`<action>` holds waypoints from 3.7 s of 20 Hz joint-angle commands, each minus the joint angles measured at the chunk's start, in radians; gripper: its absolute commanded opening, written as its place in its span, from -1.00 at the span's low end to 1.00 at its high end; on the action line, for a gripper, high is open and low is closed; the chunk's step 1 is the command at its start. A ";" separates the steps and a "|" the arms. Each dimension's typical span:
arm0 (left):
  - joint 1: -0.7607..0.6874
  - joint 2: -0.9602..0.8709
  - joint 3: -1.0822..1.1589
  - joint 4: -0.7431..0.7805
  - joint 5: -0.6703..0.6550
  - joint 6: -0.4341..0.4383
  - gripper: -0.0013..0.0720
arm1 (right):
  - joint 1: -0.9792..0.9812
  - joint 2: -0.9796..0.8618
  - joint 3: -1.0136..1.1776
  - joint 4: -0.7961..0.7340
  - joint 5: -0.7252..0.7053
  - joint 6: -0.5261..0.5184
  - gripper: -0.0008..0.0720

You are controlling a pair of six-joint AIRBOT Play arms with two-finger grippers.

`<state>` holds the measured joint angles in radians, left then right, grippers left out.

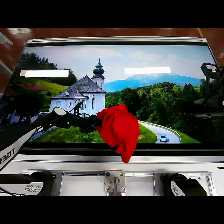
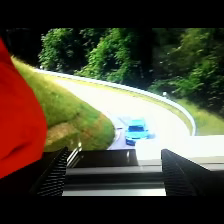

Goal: Fold the shirts.

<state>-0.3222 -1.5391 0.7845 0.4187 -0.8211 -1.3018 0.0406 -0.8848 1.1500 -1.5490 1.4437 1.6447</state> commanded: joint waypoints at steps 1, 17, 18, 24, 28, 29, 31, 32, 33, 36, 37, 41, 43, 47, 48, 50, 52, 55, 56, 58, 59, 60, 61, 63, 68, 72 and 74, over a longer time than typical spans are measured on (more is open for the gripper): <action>-0.014 -0.041 0.024 -0.071 0.059 0.007 -0.14 | 0.000 0.000 -0.071 0.117 0.005 0.000 0.91; -0.013 0.120 0.024 -0.056 -0.048 0.105 -0.86 | 0.185 -0.017 -0.836 0.738 -0.637 -0.010 0.91; -0.013 0.130 0.024 -0.056 -0.047 0.105 -0.86 | 0.188 -0.043 -0.836 0.765 -0.661 -0.012 0.91; -0.004 0.147 0.024 -0.057 -0.047 0.105 -0.86 | 0.269 -0.255 -0.835 1.110 -0.745 -0.237 -0.15; 0.060 0.178 0.039 -0.049 -0.047 0.133 -0.86 | 0.269 -0.215 -0.796 1.022 -0.697 -0.262 -0.82; 0.084 0.196 0.055 -0.044 -0.047 0.138 -0.87 | 0.255 -0.179 -0.771 0.941 -0.662 -0.262 -0.82; 0.132 0.244 0.105 -0.034 -0.048 0.138 -0.87 | 0.210 -0.090 -0.703 0.790 -0.565 -0.262 -0.82; 0.153 0.273 0.137 -0.034 -0.048 0.138 -0.87 | 0.180 -0.041 -0.658 0.726 -0.514 -0.261 -0.82; 0.171 0.309 0.179 -0.034 -0.048 0.139 -0.87 | 0.145 0.016 -0.599 0.671 -0.469 -0.259 -0.82; 0.213 0.415 0.327 -0.034 -0.048 0.138 -0.87 | 0.047 0.173 -0.401 0.574 -0.439 -0.242 -0.82; 0.223 0.452 0.388 -0.034 -0.047 0.139 -0.87 | 0.017 0.216 -0.326 0.566 -0.447 -0.243 -0.82; 0.256 0.566 0.649 -0.034 -0.042 0.138 -0.86 | -0.034 0.290 -0.030 0.571 -0.494 -0.243 -0.82; 0.266 0.597 0.775 -0.034 -0.040 0.138 -0.87 | -0.034 0.290 0.098 0.592 -0.514 -0.243 -0.82; 0.267 0.643 0.919 0.026 -0.034 0.137 -0.87 | -0.035 0.290 0.253 0.592 -0.501 -0.243 -0.82; 0.267 0.658 0.925 0.070 -0.034 0.134 -0.87 | -0.034 0.290 0.282 0.581 -0.499 -0.243 -0.82; 0.267 0.690 0.925 0.220 -0.036 0.063 -0.86 | -0.035 0.290 0.346 0.566 -0.477 -0.242 -0.82; 0.267 0.722 0.925 0.389 -0.037 -0.031 -0.87 | -0.035 0.290 0.404 0.526 -0.405 -0.216 -0.82; 0.267 0.767 0.925 0.616 -0.111 -0.104 -0.87 | -0.035 0.291 0.459 0.400 -0.183 -0.134 -0.82; 0.267 0.779 0.924 0.710 -0.176 -0.136 -0.87 | -0.035 0.291 0.460 0.366 -0.080 -0.113 -0.82; 0.267 0.794 0.919 0.872 -0.340 -0.193 -0.87 | -0.035 0.283 0.460 0.315 0.136 -0.085 -0.82; 0.267 0.798 0.908 0.927 -0.415 -0.197 -0.87 | -0.034 0.275 0.460 0.299 0.233 -0.072 -0.82; 0.267 0.801 0.882 0.965 -0.477 -0.197 -0.87 | -0.035 0.264 0.460 0.284 0.314 -0.056 -0.82; 0.267 0.806 0.840 0.975 -0.513 -0.205 -0.86 | -0.035 0.246 0.454 0.280 0.374 -0.032 -0.82; 0.266 0.824 0.729 0.969 -0.523 -0.230 -0.86 | -0.034 0.213 0.411 0.284 0.405 -0.024 -0.82; 0.266 0.837 0.419 0.867 -0.433 -0.241 -0.86 | -0.034 0.069 0.176 0.285 0.133 -0.059 -0.82; 0.266 0.825 0.229 0.712 -0.217 -0.240 -0.86 | -0.034 -0.173 0.103 0.379 -0.283 -0.167 -0.82; 0.266 0.810 0.146 0.679 -0.190 -0.240 -0.86 | -0.034 -0.304 0.103 0.443 -0.473 -0.187 -0.82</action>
<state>-0.0566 -0.7170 1.0542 1.1847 -1.1046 -1.5394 0.0059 -1.0286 1.2823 -1.1904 1.2751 1.5116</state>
